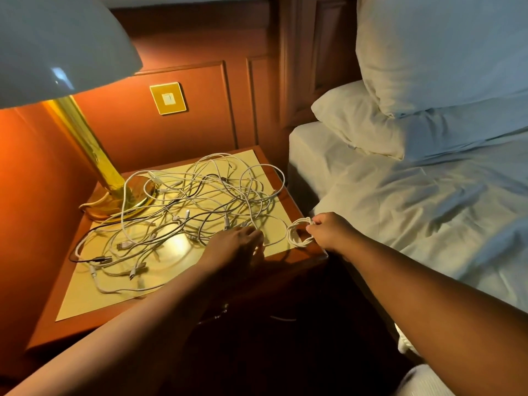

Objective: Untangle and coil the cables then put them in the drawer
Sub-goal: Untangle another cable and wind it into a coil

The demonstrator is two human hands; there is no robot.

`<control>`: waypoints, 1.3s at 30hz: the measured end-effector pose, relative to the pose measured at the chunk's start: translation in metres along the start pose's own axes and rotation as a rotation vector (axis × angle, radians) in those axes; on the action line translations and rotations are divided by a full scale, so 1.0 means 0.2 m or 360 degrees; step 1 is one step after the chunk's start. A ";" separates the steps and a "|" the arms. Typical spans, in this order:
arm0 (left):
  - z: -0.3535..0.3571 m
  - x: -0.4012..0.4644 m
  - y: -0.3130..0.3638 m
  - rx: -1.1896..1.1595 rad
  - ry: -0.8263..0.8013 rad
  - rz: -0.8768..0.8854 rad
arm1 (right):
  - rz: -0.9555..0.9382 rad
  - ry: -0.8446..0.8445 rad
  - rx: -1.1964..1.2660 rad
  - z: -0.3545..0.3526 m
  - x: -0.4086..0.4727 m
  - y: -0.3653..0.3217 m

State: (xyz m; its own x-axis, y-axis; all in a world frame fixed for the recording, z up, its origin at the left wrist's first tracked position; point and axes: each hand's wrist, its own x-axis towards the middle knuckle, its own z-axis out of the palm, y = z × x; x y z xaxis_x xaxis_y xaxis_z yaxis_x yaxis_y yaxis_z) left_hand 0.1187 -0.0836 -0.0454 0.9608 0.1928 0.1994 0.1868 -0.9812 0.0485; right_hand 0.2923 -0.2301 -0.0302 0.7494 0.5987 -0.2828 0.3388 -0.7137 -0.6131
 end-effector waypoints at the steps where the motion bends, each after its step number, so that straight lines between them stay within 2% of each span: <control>1: -0.01 -0.01 -0.01 -0.0014 0.0033 -0.0055 | -0.0008 -0.0011 0.0000 0.01 0.00 -0.01; 5: -0.04 -0.05 -0.03 -0.0186 0.0238 -0.0292 | -0.0097 -0.0059 -0.0112 0.07 0.00 -0.06; 10: -0.04 -0.11 -0.04 -0.0405 0.0300 -0.0607 | -0.0162 -0.0032 -0.0228 0.11 0.00 -0.10; 15: -0.06 -0.11 -0.07 -0.0911 0.0454 -0.0982 | -0.0092 -0.0051 -0.0202 0.14 0.02 -0.11; 19: -0.09 -0.12 -0.05 -0.0976 0.0415 -0.0850 | -0.0114 -0.0014 -0.0209 0.16 0.00 -0.12; 22: -0.10 -0.14 -0.02 -0.0908 0.0361 -0.0692 | -0.0185 0.0215 -0.0221 0.15 -0.06 -0.18; 23: -0.10 -0.14 -0.01 -0.0924 0.0364 -0.0672 | -0.0173 0.0212 -0.0063 0.16 -0.09 -0.22; 24: -0.11 -0.14 0.00 -0.0957 0.0384 -0.0671 | -0.0093 0.0100 0.0201 0.16 -0.13 -0.26; 27: -0.10 -0.15 0.01 -0.1019 0.0493 -0.0660 | 0.0236 -0.0472 0.1031 0.19 -0.25 -0.39; 28: -0.10 -0.16 0.02 -0.1009 0.0512 -0.0632 | 0.0267 -0.0517 0.1185 0.21 -0.26 -0.41; 30: -0.10 -0.19 0.01 -0.0965 0.0477 -0.0611 | 0.0249 -0.0435 0.1373 0.21 -0.27 -0.45; 32: -0.09 -0.21 -0.02 -0.0955 0.0415 -0.0662 | 0.0164 -0.0367 0.1410 0.21 -0.28 -0.49; 36: -0.06 -0.22 -0.11 -0.0767 0.0387 -0.0665 | -0.0015 -0.0321 0.1229 0.19 -0.32 -0.53; 39: -0.04 -0.23 -0.14 -0.0584 0.0317 -0.0618 | -0.0074 -0.0327 0.1369 0.17 -0.36 -0.56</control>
State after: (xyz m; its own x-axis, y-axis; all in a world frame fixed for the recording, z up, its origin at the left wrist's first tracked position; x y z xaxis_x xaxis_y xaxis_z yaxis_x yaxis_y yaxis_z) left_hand 0.0670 -0.0641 -0.0491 0.7717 0.5719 0.2782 0.4012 -0.7772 0.4847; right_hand 0.1812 -0.1802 0.0331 0.6003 0.7329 -0.3203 -0.2410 -0.2161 -0.9462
